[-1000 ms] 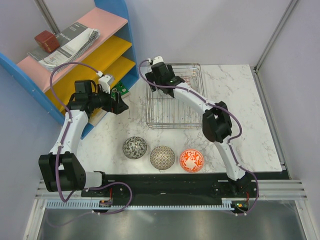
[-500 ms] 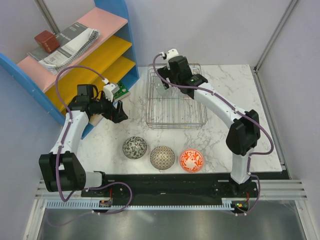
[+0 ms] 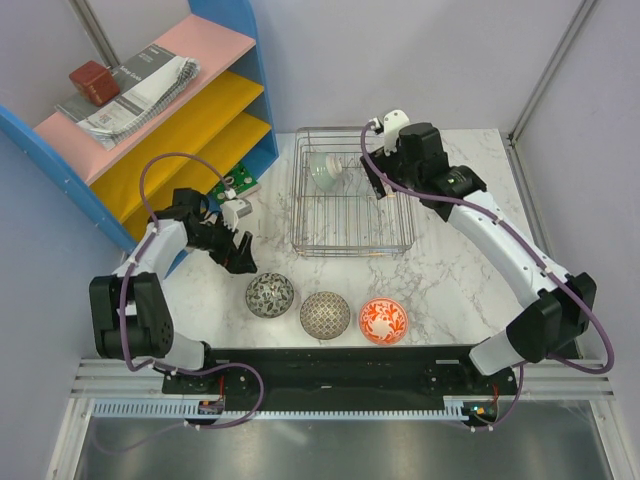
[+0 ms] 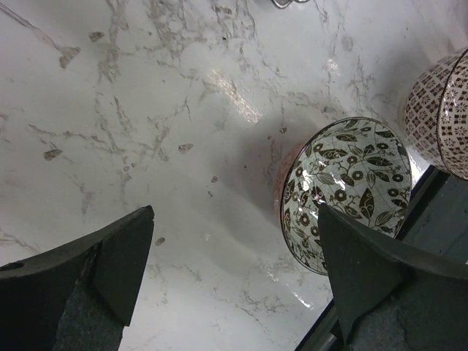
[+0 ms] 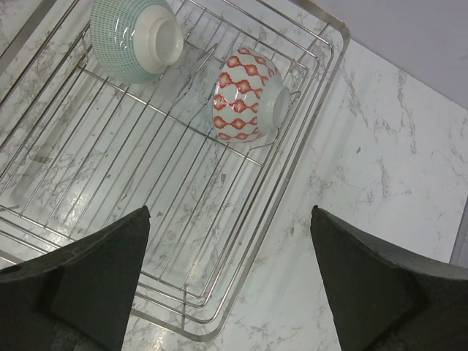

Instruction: Load the bowls into the dish rack

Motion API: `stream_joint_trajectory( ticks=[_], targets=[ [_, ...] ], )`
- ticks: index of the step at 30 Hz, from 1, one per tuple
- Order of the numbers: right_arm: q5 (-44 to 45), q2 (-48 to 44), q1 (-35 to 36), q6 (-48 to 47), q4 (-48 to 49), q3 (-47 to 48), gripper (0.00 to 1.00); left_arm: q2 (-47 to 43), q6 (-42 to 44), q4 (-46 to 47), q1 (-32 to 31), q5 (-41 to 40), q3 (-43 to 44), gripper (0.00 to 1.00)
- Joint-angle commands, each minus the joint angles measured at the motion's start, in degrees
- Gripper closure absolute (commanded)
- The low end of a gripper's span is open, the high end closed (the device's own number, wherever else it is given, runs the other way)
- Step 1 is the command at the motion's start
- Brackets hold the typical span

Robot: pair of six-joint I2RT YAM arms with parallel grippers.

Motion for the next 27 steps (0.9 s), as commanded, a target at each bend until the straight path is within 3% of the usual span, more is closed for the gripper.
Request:
stream_joint_trajectory(
  ticks=[1, 18, 24, 27],
  targets=[
    [-2.4, -3.0, -0.5, -1.2, -0.4, -2.7, 0.02, 2.2, 3.9, -0.6, -0.2, 0.6, -1.0, 0.00],
    [-4.7, -2.6, -2.0, 0.3, 0.0, -4.1, 0.02, 2.8, 1.0, 4.9, -7.6, -4.7, -6.4, 0.02],
    [-5.3, -2.9, -2.2, 0.7, 0.0, -4.2, 0.02, 2.6, -0.2, 6.3, -8.8, -6.4, -7.1, 0.34],
    [-5.5, -3.0, -2.3, 0.8, 0.0, -4.3, 0.02, 2.6, -0.8, 7.0, -9.6, -7.3, -7.5, 0.36]
  ],
)
